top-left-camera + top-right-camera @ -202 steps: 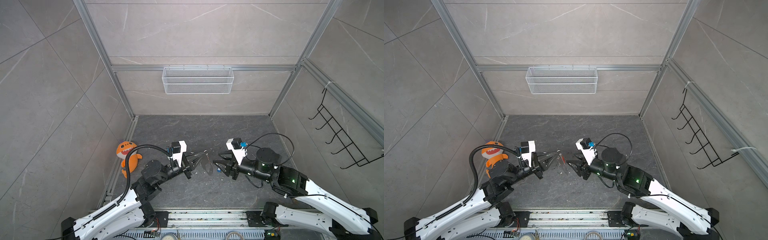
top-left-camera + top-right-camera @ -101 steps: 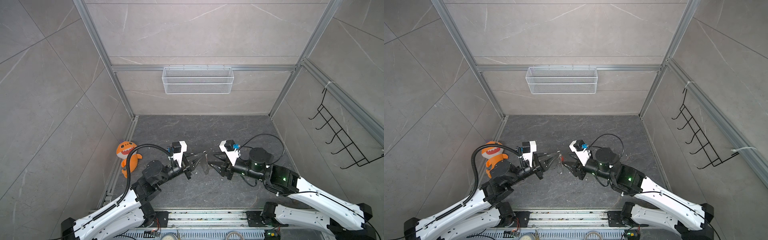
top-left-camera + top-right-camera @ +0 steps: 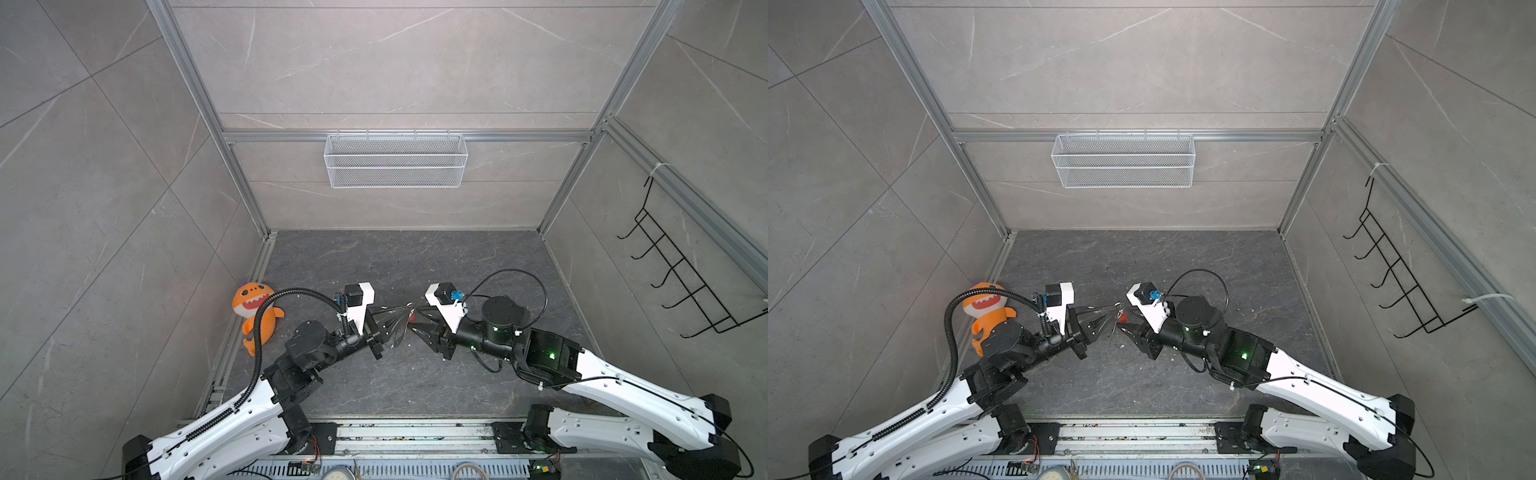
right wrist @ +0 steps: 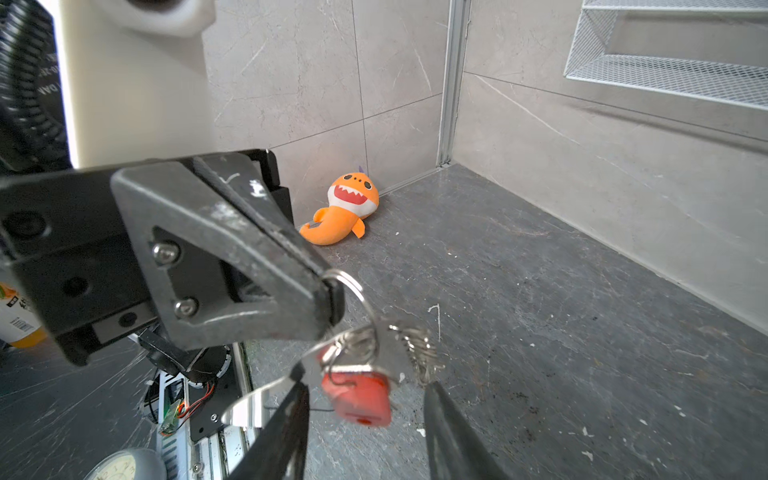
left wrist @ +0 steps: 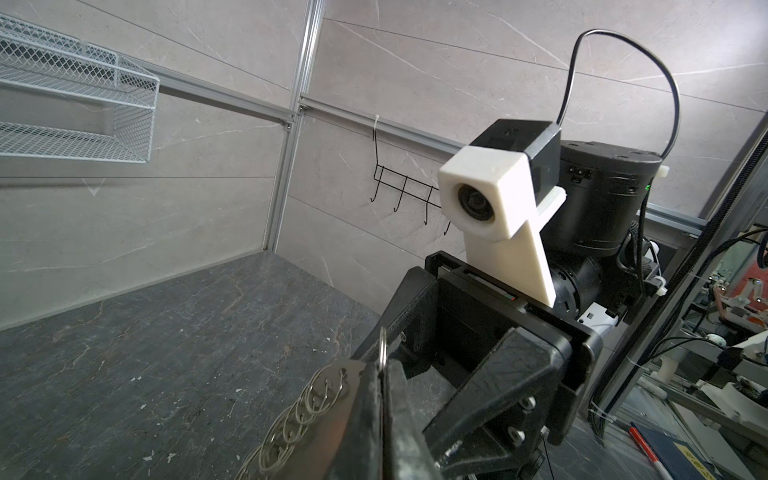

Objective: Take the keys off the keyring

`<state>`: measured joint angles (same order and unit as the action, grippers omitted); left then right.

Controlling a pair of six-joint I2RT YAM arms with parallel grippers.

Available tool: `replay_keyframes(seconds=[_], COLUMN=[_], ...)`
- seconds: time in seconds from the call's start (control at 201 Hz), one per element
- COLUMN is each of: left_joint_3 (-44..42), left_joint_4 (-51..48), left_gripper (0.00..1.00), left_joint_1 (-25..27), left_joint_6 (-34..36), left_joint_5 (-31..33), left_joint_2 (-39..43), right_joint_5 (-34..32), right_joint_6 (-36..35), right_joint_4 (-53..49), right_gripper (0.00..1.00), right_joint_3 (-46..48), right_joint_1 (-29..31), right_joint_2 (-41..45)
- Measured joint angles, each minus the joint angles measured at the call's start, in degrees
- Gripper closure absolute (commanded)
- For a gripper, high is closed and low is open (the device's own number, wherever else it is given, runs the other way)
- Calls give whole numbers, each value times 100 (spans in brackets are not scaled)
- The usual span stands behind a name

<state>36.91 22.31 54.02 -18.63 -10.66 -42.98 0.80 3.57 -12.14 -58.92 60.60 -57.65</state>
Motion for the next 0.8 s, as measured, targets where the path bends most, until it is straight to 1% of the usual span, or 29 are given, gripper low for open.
replay_keyframes(seconds=[0.164, 0.473, 0.687, 0.742, 0.797], left_joint_3=[-20, -20, -22, -22, -22], left_joint_4=[0, -2, -7, -7, -7], left_gripper=[100, 100, 100, 100, 100], left_joint_1=[0, 0, 0, 0, 0], left_joint_6=[-4, -50, -94, -98, -111], left_joint_5=[-22, -20, -17, -15, -11], left_joint_2=[0, 0, 0, 0, 0], right_joint_5=[-195, -354, -452, -479, -538], right_joint_6=[-46, -85, -92, -107, -105], right_joint_4=[0, -2, -4, -4, -7], right_gripper=[52, 52, 50, 48, 42], right_joint_3=[0, -2, -2, -7, -7], right_joint_1=[66, 184, 216, 249, 284], right_joint_2=[0, -17, -66, -120, -177])
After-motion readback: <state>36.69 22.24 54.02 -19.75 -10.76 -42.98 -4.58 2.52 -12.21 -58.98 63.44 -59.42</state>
